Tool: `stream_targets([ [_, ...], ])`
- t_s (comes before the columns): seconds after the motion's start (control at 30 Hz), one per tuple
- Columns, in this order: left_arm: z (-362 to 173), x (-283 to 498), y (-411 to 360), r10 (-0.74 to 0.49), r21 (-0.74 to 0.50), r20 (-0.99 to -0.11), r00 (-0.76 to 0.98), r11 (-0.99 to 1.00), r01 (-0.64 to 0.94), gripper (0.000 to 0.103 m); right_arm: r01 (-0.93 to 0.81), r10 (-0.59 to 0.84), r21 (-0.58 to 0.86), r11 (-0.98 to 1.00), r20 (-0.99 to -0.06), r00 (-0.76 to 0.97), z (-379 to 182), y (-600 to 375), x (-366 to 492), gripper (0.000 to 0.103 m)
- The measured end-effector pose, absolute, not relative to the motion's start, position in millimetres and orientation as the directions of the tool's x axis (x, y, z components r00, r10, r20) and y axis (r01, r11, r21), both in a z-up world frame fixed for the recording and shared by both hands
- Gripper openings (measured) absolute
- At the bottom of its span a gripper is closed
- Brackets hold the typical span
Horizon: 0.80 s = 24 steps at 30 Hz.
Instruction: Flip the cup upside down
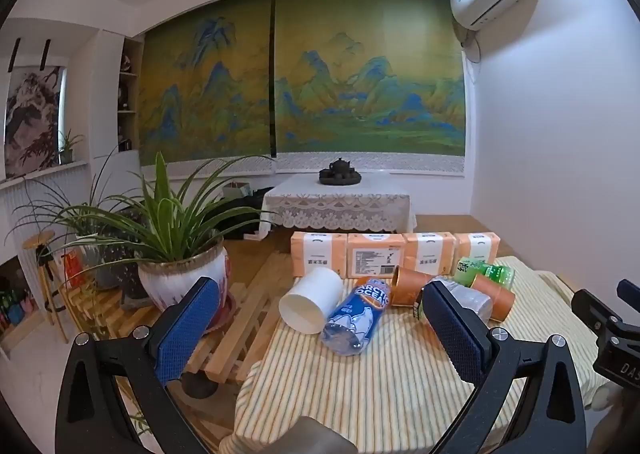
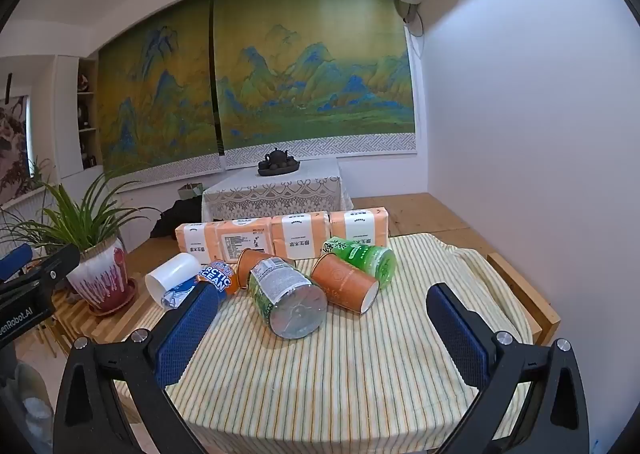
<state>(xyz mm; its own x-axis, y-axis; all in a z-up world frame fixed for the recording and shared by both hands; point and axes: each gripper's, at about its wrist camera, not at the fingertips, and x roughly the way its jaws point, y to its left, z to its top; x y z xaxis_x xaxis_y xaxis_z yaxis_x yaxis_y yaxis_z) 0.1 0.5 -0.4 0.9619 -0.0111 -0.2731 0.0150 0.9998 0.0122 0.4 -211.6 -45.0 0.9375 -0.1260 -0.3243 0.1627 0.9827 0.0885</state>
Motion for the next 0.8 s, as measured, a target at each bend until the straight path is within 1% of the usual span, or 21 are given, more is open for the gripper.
stream_targets([
  [0.3,-5,5,6,-0.028,0.017,-0.303,0.952,0.999,0.035,0.103,0.162,-0.125,0.088,0.983,-0.324,0.938,-46,-211,2,0.103],
  [0.37,-5,-1,6,-0.033,0.024,-0.296,0.954,0.999,0.042,0.103,0.161,-0.126,0.086,0.983,-0.323,0.938,-46,-210,2,0.103],
  [0.5,-7,9,2,-0.026,0.01,-0.307,0.951,0.999,0.031,0.103,0.159,-0.122,0.092,0.983,-0.32,0.94,-46,-209,1,0.103],
  [0.8,-12,12,-4,-0.032,0.02,-0.319,0.947,0.999,0.041,0.103,0.164,-0.13,0.085,0.983,-0.315,0.94,-42,-210,0,0.103],
])
